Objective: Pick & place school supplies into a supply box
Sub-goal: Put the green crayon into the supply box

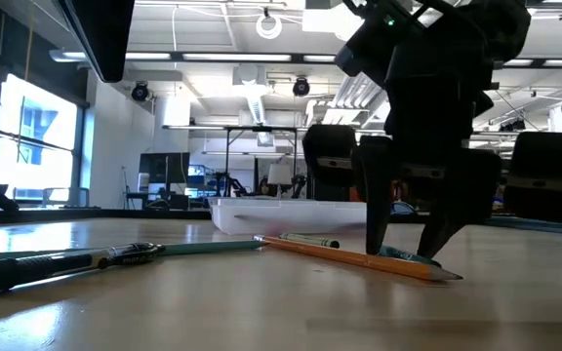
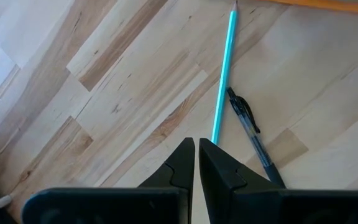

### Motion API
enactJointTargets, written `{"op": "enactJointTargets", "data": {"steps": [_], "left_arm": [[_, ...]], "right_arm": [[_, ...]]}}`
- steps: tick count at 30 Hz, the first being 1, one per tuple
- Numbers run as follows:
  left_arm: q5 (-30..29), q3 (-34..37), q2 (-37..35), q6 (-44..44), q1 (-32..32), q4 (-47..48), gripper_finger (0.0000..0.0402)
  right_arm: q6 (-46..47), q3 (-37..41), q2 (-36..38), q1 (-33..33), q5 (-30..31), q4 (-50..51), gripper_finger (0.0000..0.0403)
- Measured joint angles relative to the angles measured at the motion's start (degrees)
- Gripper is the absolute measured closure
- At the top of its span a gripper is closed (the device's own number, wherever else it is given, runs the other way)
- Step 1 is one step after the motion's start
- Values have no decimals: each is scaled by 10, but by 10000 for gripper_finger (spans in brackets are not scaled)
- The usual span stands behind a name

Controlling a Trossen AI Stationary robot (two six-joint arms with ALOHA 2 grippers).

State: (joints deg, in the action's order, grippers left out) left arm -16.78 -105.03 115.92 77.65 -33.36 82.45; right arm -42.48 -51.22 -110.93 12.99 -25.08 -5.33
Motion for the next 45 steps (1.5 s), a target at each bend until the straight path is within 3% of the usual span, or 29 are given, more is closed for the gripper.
{"op": "enactJointTargets", "data": {"steps": [10, 16, 21, 30, 35, 38, 41, 43, 45], "left_arm": [[-8, 0, 0, 0, 0, 0, 341], [-8, 0, 0, 0, 0, -1, 341], [-8, 0, 0, 0, 0, 0, 341], [-36, 0, 0, -16, 0, 0, 341], [-38, 0, 0, -39, 0, 1, 341], [-55, 0, 0, -39, 0, 0, 341], [-78, 0, 0, -39, 0, 0, 341], [-85, 0, 0, -39, 0, 1, 341], [-87, 0, 0, -39, 0, 0, 341]], "right_arm": [[53, 12, -2, 1, -19, 2, 393], [116, 14, 11, 2, -14, -4, 374], [136, 18, 54, 3, -4, 9, 393], [55, 16, 147, -12, 205, 14, 382], [37, 15, 157, -83, 303, -11, 393], [75, 15, 148, -147, 287, -42, 398], [130, 15, 130, -200, 216, -67, 396], [139, 15, 118, -220, 185, -65, 383], [137, 15, 105, -227, 191, -66, 364]]}}
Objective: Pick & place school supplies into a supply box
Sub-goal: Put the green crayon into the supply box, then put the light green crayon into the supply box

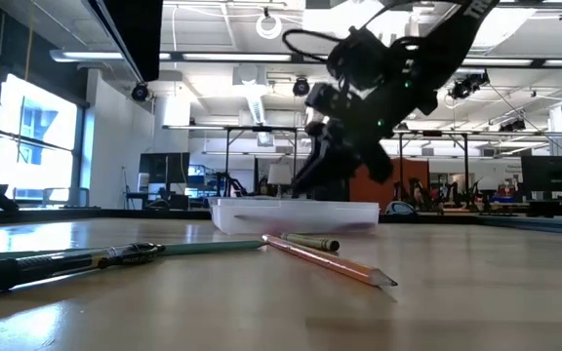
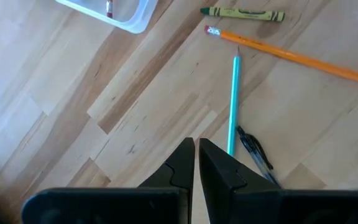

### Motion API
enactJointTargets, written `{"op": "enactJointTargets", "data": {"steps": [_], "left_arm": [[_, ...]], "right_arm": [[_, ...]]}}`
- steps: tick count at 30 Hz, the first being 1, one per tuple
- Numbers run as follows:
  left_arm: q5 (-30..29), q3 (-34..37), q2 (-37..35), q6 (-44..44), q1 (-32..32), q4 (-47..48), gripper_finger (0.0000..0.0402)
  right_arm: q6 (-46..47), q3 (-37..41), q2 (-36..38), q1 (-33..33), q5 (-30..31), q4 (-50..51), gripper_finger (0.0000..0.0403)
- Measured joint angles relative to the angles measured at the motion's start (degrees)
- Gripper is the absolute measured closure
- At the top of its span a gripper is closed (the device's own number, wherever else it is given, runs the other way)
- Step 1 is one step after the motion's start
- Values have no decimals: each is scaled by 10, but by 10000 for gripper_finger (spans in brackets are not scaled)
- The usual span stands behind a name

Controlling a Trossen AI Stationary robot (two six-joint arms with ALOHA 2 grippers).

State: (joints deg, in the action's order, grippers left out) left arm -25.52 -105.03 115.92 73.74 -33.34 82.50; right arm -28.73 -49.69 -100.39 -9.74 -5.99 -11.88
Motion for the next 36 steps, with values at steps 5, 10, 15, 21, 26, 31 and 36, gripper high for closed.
{"op": "enactJointTargets", "data": {"steps": [5, 10, 15, 21, 26, 31, 36], "left_arm": [[3, 0, 0, 0, 0, -2, 341], [3, 0, 0, 0, 0, -2, 341], [6, 0, 0, 2, 0, -4, 341], [5, 0, 0, 2, 0, -7, 341], [5, 0, 0, 2, 0, -10, 341], [5, 0, 0, 1, 0, -19, 341], [5, 0, 0, 0, 0, -29, 341]], "right_arm": [[-1, 0, -26, 5, 54, 3, 305], [2, 0, -11, 39, 43, -4, 268], [155, -1, 3, 96, -56, -18, 257], [273, -1, -7, 196, 153, -12, 261], [313, -1, -21, 257, 269, -13, 262], [389, -1, -25, 270, 296, -13, 262], [419, -1, -25, 271, 295, -10, 262]]}}
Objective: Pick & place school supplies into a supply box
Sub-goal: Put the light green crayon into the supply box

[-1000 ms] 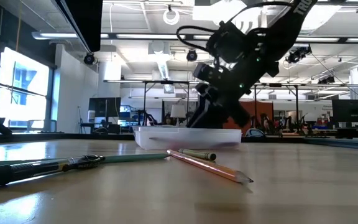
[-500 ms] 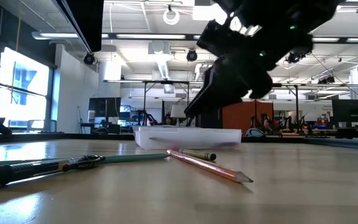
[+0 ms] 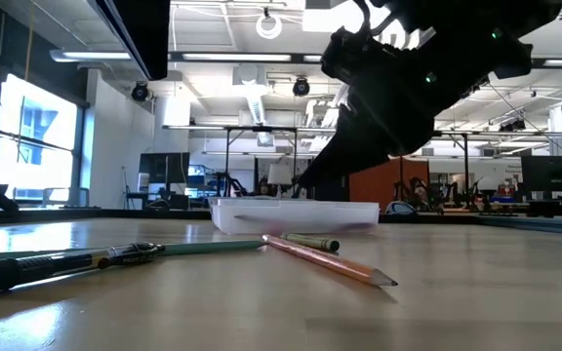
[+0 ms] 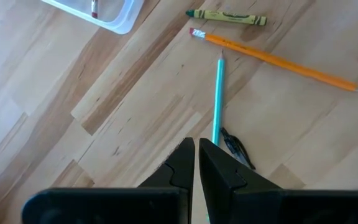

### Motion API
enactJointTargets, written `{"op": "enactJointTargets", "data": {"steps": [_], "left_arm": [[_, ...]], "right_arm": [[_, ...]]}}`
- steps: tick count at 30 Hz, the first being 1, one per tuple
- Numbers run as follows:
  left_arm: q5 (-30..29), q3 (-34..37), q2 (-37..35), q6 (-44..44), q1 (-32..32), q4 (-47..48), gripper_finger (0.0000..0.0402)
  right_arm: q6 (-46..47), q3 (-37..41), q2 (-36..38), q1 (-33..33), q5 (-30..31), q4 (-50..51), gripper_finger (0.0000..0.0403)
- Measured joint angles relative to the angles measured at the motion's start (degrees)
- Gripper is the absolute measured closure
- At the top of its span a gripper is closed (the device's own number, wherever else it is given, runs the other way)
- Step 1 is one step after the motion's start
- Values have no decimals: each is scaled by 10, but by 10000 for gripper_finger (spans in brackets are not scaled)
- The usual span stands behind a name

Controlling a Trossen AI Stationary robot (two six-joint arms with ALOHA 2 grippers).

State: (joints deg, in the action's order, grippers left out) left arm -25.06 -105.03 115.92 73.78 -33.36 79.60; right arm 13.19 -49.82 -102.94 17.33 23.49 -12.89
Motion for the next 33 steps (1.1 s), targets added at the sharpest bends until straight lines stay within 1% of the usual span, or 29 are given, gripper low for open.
{"op": "enactJointTargets", "data": {"steps": [3, 7, 13, 20, 23, 27, 31, 33], "left_arm": [[0, 0, 0, 0, 0, -5, 341], [0, 0, 0, 0, 0, -5, 341], [-2, 0, 0, 0, 0, -5, 341], [1, 0, 0, 0, 0, -7, 341], [2, 0, 0, 0, 0, -7, 341], [2, 0, 0, 0, 0, -7, 341], [1, 0, 0, 0, 0, -7, 341], [1, 0, 0, 0, 0, -7, 341]], "right_arm": [[17, 0, -8, 4, 1, -2, 262], [45, 0, -39, 12, 1, -13, 262], [47, 0, -71, 24, 26, -50, 262], [50, 0, -95, 24, 30, -41, 263], [50, -2, -99, 26, 28, -29, 269], [49, -2, -99, 25, 21, -11, 300], [42, -2, -99, 22, 4, -9, 358], [23, -2, -100, 21, 3, -8, 387]]}}
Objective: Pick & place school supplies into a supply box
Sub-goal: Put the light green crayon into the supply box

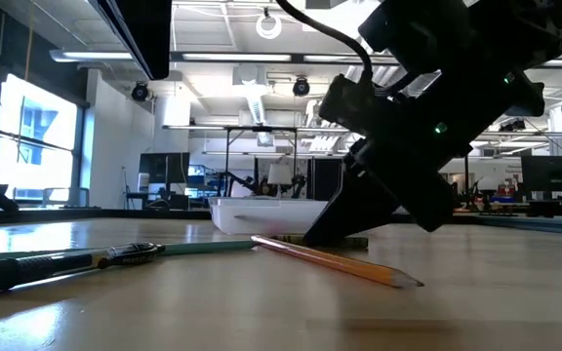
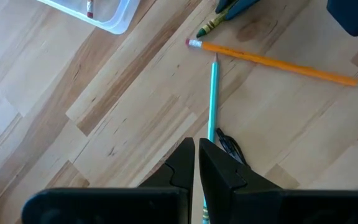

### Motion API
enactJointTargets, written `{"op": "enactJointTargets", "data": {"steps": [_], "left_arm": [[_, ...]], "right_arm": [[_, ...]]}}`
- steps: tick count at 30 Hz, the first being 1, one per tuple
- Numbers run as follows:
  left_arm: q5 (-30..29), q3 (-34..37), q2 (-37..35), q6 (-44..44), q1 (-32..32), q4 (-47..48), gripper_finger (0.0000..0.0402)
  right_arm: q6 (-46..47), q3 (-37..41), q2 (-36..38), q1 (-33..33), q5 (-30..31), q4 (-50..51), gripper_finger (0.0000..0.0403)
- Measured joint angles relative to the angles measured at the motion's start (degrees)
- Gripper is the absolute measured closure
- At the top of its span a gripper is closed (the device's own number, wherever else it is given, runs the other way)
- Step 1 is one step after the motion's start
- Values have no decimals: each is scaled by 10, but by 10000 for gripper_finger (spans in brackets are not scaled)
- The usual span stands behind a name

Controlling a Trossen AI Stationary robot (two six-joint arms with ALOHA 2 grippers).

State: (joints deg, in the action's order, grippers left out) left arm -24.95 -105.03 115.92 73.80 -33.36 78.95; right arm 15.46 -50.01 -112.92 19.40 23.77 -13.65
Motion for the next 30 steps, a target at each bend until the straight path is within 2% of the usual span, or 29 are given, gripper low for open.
{"op": "enactJointTargets", "data": {"steps": [2, 6, 13, 16, 23, 25, 30], "left_arm": [[0, 0, 0, 0, 0, 0, 341], [3, 0, 0, 0, 0, 0, 341], [3, 0, 0, 0, 0, 3, 341], [-1, 0, 0, 0, 0, 4, 341], [-4, 0, 0, 0, 0, 1, 341], [-4, 0, 0, 0, 0, 1, 341], [-4, 0, 0, 0, 0, 1, 341]], "right_arm": [[-30, 0, 3, 0, 1, 1, 392], [-94, 4, 40, 0, 0, 24, 377], [-234, 3, 153, -34, 104, 9, 394], [-254, 3, 164, -86, 66, 8, 382], [-217, 4, 111, -199, -108, 1, 385], [-218, 3, 99, -211, -113, -19, 382], [-224, 3, 83, -221, -73, -23, 350]]}}
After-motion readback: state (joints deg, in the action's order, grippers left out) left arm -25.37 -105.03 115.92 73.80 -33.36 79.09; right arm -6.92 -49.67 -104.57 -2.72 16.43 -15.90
